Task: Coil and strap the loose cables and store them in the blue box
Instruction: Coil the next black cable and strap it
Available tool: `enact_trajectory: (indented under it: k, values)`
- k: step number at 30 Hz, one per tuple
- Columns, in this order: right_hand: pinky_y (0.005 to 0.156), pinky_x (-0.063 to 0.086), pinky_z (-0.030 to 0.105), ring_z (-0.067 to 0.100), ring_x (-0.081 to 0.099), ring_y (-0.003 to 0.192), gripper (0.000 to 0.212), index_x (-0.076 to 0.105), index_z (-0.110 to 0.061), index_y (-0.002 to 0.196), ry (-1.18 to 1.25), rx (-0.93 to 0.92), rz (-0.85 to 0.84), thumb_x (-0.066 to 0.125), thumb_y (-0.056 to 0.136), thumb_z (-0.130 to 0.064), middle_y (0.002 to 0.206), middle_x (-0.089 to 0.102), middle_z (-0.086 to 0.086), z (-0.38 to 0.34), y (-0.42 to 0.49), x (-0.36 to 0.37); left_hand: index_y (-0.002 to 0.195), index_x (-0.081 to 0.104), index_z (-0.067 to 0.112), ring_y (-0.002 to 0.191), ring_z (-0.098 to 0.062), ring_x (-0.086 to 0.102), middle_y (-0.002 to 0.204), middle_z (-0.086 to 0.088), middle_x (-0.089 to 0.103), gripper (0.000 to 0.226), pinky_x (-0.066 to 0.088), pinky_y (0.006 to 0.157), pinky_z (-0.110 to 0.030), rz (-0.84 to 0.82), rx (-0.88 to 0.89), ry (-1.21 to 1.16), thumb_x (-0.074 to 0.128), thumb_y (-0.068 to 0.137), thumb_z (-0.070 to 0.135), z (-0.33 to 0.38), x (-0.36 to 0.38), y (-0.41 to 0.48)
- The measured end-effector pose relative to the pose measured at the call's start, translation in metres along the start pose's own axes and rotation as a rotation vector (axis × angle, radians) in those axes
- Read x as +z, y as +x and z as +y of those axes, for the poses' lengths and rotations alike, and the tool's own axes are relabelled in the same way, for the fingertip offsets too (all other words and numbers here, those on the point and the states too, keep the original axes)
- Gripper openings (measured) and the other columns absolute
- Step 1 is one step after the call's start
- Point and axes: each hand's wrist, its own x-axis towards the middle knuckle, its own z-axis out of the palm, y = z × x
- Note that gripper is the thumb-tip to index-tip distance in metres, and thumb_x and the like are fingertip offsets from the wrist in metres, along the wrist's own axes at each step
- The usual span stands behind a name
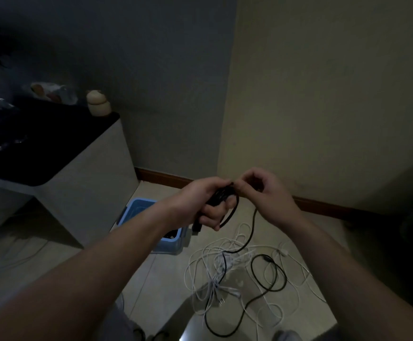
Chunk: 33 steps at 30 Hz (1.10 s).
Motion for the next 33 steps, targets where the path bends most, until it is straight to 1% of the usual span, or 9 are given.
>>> enact_trajectory:
  k: [5, 11, 14, 17, 21, 24, 27, 30, 33]
  values:
    - [0.063, 0.042, 0.028, 0.010, 0.047, 0.059, 0.020, 0.054, -0.016, 0.083, 0.170, 0.183, -0.093, 0.052, 0.103, -0.016, 0.069, 0.051, 0.001, 0.010, -0.002, -0.004, 0.071, 0.051, 0.018, 0.033, -0.009, 0.026, 0.041, 0.010, 0.026, 0.037, 0.044, 0.057, -0.029, -0.001, 0.063, -0.184, 0.036, 0.095, 0.042, 0.007, -0.004, -0.007]
    - [0.068, 0.055, 0.042, 0.013, 0.047, 0.053, 0.023, 0.053, -0.022, 0.085, 0.287, 0.380, -0.255, 0.045, 0.107, -0.021, 0.064, 0.049, 0.001, 0.008, -0.008, 0.014, 0.074, 0.049, 0.017, 0.035, -0.009, 0.027, 0.041, 0.009, 0.025, 0.040, 0.044, 0.059, -0.028, 0.164, 0.187, -0.523, 0.033, 0.102, 0.041, 0.012, -0.007, -0.011]
    - [0.059, 0.058, 0.042, 0.017, 0.050, 0.053, 0.017, 0.058, -0.023, 0.095, 0.299, 0.388, -0.302, 0.045, 0.106, -0.019, 0.066, 0.053, 0.003, 0.003, -0.010, 0.019, 0.079, 0.049, 0.016, 0.039, -0.010, 0.029, 0.044, 0.008, 0.027, 0.043, 0.043, 0.060, -0.028, 0.280, 0.241, -0.623, 0.029, 0.106, 0.043, 0.011, -0.006, -0.009]
    - [0.056, 0.054, 0.038, 0.020, 0.052, 0.055, 0.023, 0.062, -0.034, 0.113, 0.274, 0.371, -0.330, 0.047, 0.104, -0.018, 0.071, 0.059, 0.006, 0.003, -0.013, 0.021, 0.080, 0.049, 0.015, 0.042, -0.011, 0.031, 0.046, 0.007, 0.028, 0.043, 0.041, 0.065, -0.029, 0.413, 0.311, -0.683, 0.030, 0.107, 0.043, 0.013, -0.006, -0.009]
    - [0.066, 0.048, 0.034, 0.016, 0.055, 0.061, 0.031, 0.065, -0.034, 0.120, 0.207, 0.339, -0.379, 0.052, 0.102, -0.012, 0.069, 0.057, 0.006, 0.002, -0.012, 0.024, 0.081, 0.047, 0.016, 0.047, -0.013, 0.038, 0.054, 0.004, 0.038, 0.037, 0.041, 0.069, -0.030, 0.567, 0.367, -0.753, 0.036, 0.107, 0.038, 0.017, -0.010, -0.009]
    - [0.076, 0.046, 0.028, 0.013, 0.062, 0.078, 0.041, 0.061, -0.050, 0.125, 0.097, 0.353, -0.469, 0.058, 0.100, -0.017, 0.080, 0.060, 0.004, 0.001, -0.014, 0.024, 0.081, 0.049, 0.014, 0.050, -0.014, 0.048, 0.063, -0.003, 0.057, 0.033, 0.043, 0.070, -0.028, 0.649, 0.382, -0.811, 0.041, 0.107, 0.033, 0.018, -0.013, -0.008]
    - [0.065, 0.051, 0.029, 0.016, 0.061, 0.071, 0.035, 0.062, -0.036, 0.130, 0.073, 0.413, -0.536, 0.055, 0.101, -0.017, 0.080, 0.059, 0.004, 0.000, -0.018, 0.026, 0.084, 0.050, 0.013, 0.054, -0.016, 0.059, 0.073, -0.010, 0.069, 0.031, 0.049, 0.063, -0.025, 0.696, 0.413, -0.817, 0.042, 0.107, 0.031, 0.016, -0.022, -0.008]
    - [0.058, 0.045, 0.027, 0.018, 0.053, 0.062, 0.020, 0.065, -0.016, 0.116, 0.020, 0.363, -0.508, 0.053, 0.102, -0.012, 0.075, 0.055, 0.006, 0.000, -0.018, 0.031, 0.094, 0.050, 0.011, 0.061, -0.019, 0.068, 0.080, -0.014, 0.074, 0.026, 0.055, 0.059, -0.028, 0.779, 0.467, -0.714, 0.041, 0.107, 0.031, 0.014, -0.034, -0.009]
    - [0.058, 0.044, 0.028, 0.017, 0.049, 0.058, 0.031, 0.064, -0.025, 0.126, 0.065, 0.322, -0.505, 0.055, 0.101, -0.011, 0.064, 0.050, 0.002, -0.002, -0.019, 0.034, 0.096, 0.049, 0.010, 0.060, -0.020, 0.070, 0.078, -0.014, 0.076, 0.027, 0.057, 0.059, -0.026, 0.847, 0.466, -0.479, 0.037, 0.108, 0.032, 0.013, -0.040, -0.005]
